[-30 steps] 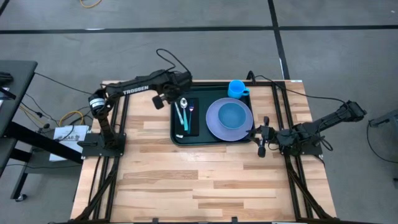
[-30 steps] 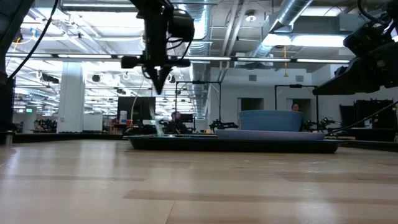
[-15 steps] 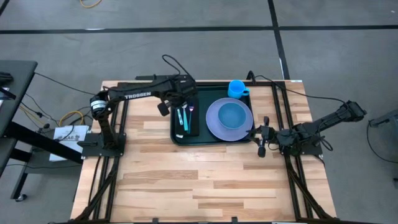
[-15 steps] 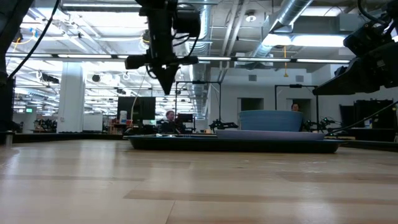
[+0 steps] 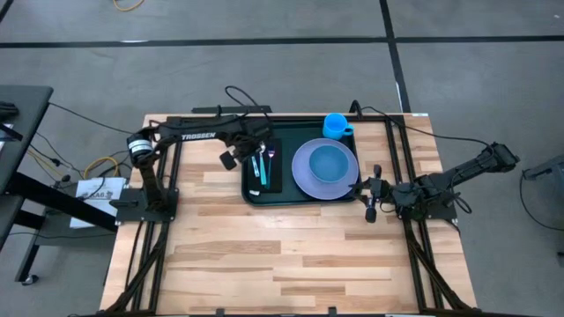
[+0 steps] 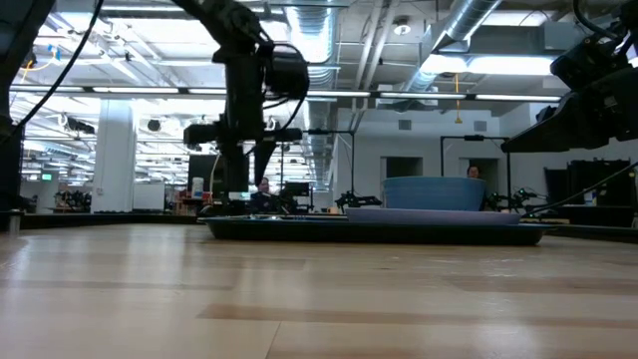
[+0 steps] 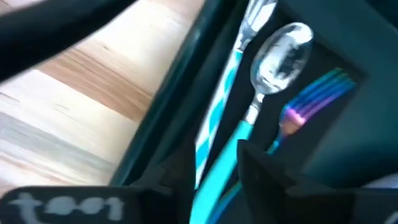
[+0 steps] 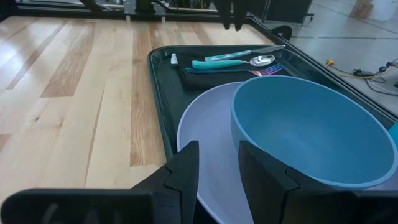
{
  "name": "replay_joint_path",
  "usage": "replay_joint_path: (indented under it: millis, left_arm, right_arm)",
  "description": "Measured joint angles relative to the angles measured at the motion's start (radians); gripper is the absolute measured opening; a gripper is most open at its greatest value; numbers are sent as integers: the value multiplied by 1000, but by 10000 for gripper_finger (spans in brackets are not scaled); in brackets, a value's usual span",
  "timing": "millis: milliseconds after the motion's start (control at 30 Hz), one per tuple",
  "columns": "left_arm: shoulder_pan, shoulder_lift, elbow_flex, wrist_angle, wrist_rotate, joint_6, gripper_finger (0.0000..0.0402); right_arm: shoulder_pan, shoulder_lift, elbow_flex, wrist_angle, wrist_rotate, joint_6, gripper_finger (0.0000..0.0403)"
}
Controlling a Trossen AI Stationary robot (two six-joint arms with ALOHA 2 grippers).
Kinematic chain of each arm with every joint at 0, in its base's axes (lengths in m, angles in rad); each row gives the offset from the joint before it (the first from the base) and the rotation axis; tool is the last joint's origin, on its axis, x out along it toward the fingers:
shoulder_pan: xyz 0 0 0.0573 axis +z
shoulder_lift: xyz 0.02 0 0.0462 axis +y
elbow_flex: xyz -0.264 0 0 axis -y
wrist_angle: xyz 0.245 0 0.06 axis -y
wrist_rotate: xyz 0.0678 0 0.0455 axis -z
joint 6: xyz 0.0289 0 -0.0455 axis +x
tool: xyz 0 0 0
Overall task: Set up tray
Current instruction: Put the green knife on the black napkin
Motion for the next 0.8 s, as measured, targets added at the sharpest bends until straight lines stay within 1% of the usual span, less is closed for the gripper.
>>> replay_joint_path:
  millis: [100,167,333,400,567,633,800]
  left_arm:
    - [17,0,-42,26,6,-2,122]
    - [29,0,-55,47,7,2,128]
    - [40,0,-85,145,8,6,126]
    - [40,0,-100,175,25,1,122]
    - [41,0,-124,185,32,-23,119]
    - [41,13,-124,198,34,-22,120]
    - [44,70,-125,235,79,-21,127]
  right_arm:
    - [0,0,0,0,0,0,107]
    - [0,0,0,0,0,0,107]
    - [0,0,0,0,0,0,107]
    - [0,0,0,0,0,0,107]
    - [0,0,0,0,0,0,107]
    - [0,0,0,0,0,0,107]
    - [0,0,0,0,0,0,107]
